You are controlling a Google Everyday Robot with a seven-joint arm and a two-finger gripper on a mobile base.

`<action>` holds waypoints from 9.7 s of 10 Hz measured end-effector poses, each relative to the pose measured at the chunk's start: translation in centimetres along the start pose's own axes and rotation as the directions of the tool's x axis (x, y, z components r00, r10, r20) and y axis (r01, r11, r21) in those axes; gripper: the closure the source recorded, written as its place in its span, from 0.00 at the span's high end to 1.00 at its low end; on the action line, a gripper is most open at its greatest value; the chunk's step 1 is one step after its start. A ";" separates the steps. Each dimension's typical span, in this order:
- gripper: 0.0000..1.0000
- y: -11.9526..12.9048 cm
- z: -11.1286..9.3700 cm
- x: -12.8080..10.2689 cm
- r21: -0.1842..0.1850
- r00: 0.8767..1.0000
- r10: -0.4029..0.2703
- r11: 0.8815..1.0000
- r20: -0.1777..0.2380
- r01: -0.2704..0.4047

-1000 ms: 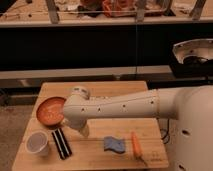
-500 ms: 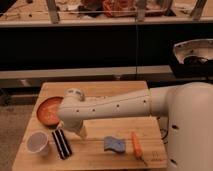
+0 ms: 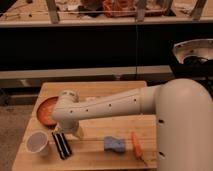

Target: Place the eraser on the white sponge

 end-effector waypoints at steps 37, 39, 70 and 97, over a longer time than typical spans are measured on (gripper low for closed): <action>0.80 -2.7 6.1 -0.5 -0.113 0.976 -0.219 0.969 0.021 0.220; 0.80 -2.7 6.2 -0.5 -0.112 0.975 -0.220 0.969 0.021 0.221; 0.69 -3.0 6.9 0.1 -0.087 0.975 -0.224 0.971 0.011 0.224; 0.00 3.4 -2.1 3.7 -0.037 0.985 -0.155 0.988 -0.076 0.153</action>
